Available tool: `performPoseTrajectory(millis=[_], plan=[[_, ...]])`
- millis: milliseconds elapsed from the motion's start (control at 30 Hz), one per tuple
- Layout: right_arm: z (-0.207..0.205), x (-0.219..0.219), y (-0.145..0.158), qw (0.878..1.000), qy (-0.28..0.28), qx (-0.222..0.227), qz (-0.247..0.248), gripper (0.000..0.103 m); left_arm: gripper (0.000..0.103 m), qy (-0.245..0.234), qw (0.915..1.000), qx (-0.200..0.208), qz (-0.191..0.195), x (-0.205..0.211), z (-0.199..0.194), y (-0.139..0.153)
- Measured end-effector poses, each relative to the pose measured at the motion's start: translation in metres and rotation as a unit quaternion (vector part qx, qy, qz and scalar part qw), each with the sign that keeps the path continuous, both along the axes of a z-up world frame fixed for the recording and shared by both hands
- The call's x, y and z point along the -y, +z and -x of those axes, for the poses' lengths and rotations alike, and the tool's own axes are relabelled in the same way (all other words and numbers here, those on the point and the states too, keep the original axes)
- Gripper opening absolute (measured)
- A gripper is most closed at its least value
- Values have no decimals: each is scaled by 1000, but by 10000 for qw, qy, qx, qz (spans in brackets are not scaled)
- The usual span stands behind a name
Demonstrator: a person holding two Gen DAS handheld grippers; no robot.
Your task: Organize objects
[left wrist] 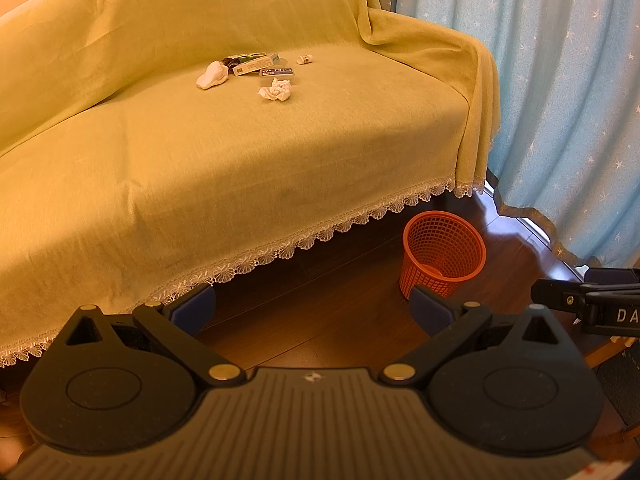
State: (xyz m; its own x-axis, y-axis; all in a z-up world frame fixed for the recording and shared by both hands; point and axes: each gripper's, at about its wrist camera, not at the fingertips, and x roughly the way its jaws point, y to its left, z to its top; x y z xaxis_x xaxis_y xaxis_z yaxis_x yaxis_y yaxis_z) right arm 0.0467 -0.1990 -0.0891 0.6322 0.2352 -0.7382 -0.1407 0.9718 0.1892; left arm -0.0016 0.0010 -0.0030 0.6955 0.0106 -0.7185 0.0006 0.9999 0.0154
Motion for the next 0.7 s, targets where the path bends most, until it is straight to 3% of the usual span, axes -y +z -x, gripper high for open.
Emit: performPoseTrajectory(millis=[700], plan=[[-3, 2, 0, 10000, -62, -26, -14, 83, 102, -77, 10000, -31, -3, 3, -6, 2]])
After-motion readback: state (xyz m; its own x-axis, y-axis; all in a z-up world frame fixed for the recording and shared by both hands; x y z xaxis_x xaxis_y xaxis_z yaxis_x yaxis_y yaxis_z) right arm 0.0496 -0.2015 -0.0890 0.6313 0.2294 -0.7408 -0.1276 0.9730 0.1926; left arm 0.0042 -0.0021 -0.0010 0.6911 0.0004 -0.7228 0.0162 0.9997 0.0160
